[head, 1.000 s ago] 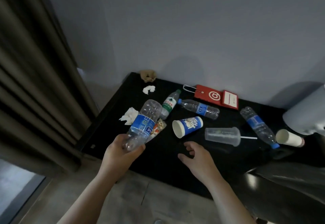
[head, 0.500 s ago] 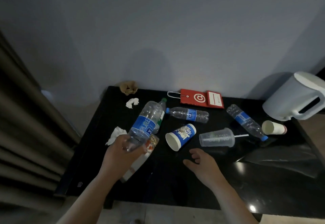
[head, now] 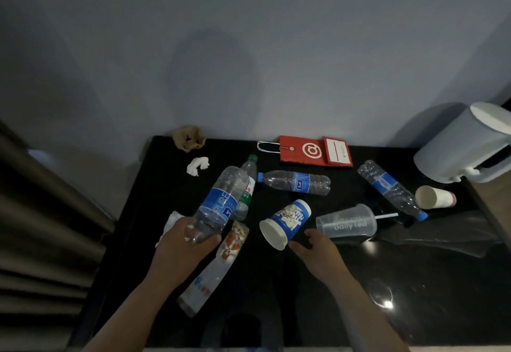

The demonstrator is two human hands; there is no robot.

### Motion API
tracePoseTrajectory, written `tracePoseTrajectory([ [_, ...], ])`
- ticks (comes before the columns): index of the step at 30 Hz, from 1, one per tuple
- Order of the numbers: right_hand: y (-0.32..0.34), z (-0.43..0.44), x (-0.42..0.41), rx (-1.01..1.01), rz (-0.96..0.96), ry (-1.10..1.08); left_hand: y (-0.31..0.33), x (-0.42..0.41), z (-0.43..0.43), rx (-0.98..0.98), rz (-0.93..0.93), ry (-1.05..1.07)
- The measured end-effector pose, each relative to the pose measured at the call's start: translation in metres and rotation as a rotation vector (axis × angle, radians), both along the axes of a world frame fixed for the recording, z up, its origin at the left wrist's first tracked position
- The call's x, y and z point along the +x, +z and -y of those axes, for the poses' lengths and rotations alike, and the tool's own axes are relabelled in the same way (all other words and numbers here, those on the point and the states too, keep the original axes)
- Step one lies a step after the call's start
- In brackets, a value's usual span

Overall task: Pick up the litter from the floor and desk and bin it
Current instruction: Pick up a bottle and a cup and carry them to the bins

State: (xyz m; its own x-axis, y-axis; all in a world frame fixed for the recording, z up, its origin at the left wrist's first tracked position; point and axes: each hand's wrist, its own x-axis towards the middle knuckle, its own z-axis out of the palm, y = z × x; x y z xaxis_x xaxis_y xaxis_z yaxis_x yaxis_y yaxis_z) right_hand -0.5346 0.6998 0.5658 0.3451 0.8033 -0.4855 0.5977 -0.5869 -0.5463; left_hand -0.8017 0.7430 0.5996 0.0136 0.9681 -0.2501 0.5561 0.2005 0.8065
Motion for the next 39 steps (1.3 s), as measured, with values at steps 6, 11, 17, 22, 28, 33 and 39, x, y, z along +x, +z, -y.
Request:
tracePoseTrajectory([
  [6, -0.031, -0.054, 0.02, -0.101, -0.03, -0.032, -0.016, 0.014, -0.027, -0.082, 0.017, 0.089],
  [11, -0.05, -0.081, 0.022, -0.221, -0.004, -0.01, -0.02, 0.03, -0.042, -0.089, -0.011, 0.114],
  [17, -0.066, -0.105, 0.007, -0.253, -0.24, -0.272, -0.022, 0.03, -0.045, -0.108, -0.014, 0.177],
  [22, -0.072, -0.111, 0.002, -0.212, -0.437, -0.547, -0.02, 0.028, -0.037, -0.101, -0.005, 0.2],
  [28, -0.071, -0.102, 0.002, -0.191, -0.436, -0.546, -0.015, 0.016, -0.026, -0.095, 0.013, 0.238],
  [33, -0.06, -0.077, -0.001, -0.085, -0.294, -0.385, -0.003, 0.011, -0.022, -0.048, 0.021, 0.204],
  [39, -0.027, -0.05, -0.01, 0.038, -0.319, -0.348, 0.01, 0.004, -0.01, -0.003, 0.104, 0.161],
])
